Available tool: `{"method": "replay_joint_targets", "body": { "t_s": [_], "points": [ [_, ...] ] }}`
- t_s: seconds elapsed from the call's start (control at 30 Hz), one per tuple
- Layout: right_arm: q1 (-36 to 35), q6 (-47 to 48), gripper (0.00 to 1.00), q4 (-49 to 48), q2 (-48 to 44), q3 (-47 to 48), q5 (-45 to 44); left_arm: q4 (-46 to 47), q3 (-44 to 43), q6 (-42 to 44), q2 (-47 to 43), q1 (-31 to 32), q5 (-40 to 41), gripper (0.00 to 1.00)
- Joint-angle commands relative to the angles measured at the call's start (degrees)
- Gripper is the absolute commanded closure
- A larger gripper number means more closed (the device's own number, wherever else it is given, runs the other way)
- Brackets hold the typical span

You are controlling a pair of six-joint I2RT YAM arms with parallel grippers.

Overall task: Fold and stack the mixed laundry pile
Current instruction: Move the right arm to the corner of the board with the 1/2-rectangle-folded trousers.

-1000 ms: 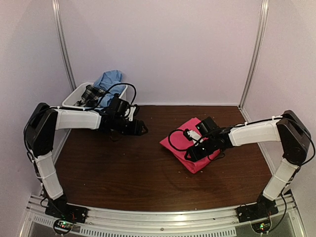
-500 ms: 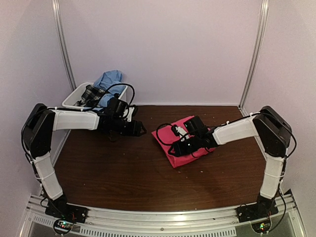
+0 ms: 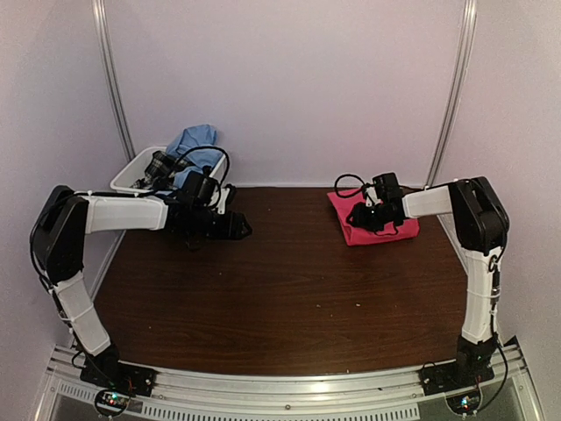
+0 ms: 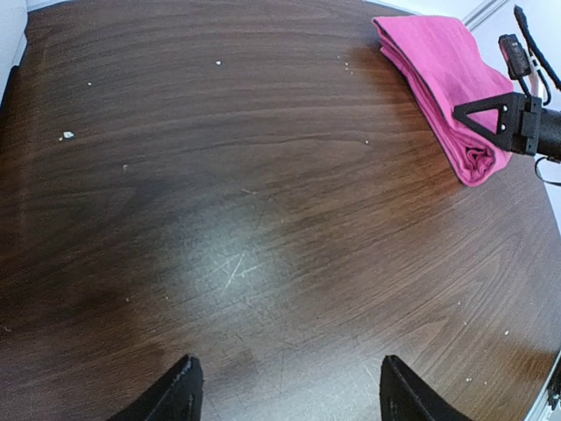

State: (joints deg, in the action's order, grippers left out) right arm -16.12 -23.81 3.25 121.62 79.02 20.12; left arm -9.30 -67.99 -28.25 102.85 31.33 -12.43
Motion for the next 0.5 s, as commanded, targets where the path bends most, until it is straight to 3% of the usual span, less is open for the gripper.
{"method": "replay_joint_targets", "body": {
  "t_s": [0.0, 0.1, 0.23, 0.47],
  "points": [
    [5.0, -0.6, 0.56, 9.7, 5.8, 3.7, -5.4, -0.3, 1.0, 0.1, -3.0, -1.0, 0.9, 0.29],
    [8.2, 2.3, 0.57, 11.6, 8.1, 9.2, -0.9, -0.7, 1.7, 0.4, -4.1, -1.4, 1.1, 0.29],
    [9.0, 6.9, 0.56, 20.3, 11.3, 20.3, -4.1, -1.0, 2.9, 0.7, -5.1, -2.0, 1.4, 0.29],
    [15.3, 8.0, 0.55, 22.7, 13.2, 24.9, -2.9, -1.8, 2.8, 1.3, -5.5, -2.7, 1.8, 0.28]
  ]
}}
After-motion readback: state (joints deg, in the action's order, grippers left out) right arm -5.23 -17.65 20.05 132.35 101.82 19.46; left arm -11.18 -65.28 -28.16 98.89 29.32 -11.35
